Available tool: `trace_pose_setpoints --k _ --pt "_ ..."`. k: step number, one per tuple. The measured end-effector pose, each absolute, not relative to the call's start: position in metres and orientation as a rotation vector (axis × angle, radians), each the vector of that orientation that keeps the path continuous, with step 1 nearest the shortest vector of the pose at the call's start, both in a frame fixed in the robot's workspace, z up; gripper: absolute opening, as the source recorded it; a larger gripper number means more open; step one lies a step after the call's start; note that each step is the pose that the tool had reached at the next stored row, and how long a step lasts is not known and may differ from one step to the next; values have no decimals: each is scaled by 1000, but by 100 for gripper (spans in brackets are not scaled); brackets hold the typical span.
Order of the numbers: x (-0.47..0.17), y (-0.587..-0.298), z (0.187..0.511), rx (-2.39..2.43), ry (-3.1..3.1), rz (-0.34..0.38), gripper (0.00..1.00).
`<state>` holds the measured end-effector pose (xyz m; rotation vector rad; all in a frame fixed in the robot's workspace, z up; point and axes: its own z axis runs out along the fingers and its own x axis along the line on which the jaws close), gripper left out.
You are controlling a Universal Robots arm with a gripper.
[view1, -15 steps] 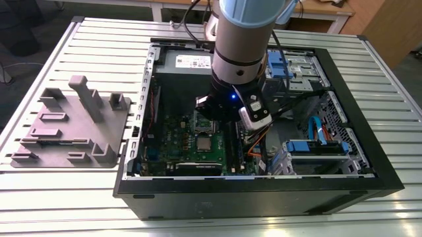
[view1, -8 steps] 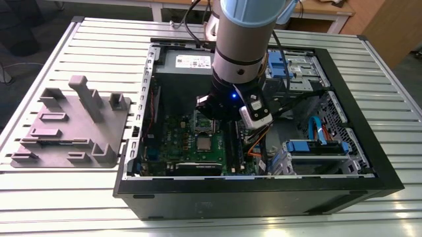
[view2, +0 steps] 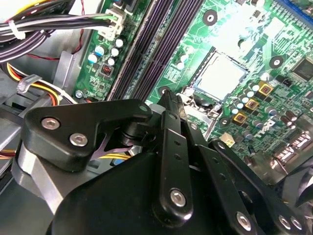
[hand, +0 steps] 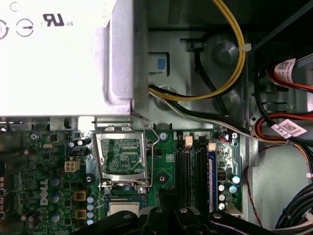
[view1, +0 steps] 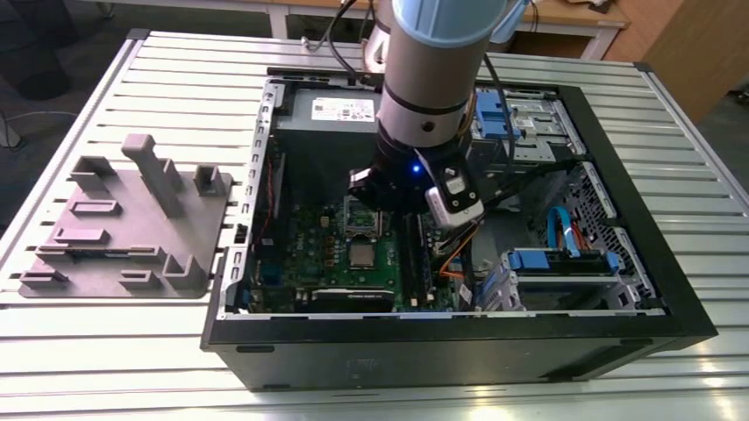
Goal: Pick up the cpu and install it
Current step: 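Close the cpu cover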
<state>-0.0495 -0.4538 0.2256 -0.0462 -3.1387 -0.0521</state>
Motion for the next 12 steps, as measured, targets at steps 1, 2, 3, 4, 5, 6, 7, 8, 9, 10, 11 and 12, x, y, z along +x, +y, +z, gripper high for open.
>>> trace_pose_setpoints --k 1,2,3,4,5,6,7,8,9,10,11,12 --pt "-49 -453 225 -46 -3139 -52 10" --pt "-49 -452 225 -46 -3139 -52 10" --pt "-49 -451 225 -45 -3139 -52 10" --pt "-49 -450 224 -43 -3139 -52 10" --pt "-49 -449 224 -39 -3139 -52 10" --pt "-49 -448 223 -32 -3139 -52 10" --pt "-49 -448 223 -23 -3139 -52 10" --pt "-49 -447 223 -12 -3139 -52 10" --pt "-49 -447 222 0 -3139 -52 10" --pt "-49 -447 222 13 -3138 -52 10" --pt "-49 -447 221 25 -3138 -52 10" --pt "-49 -447 221 39 -3138 -52 10"
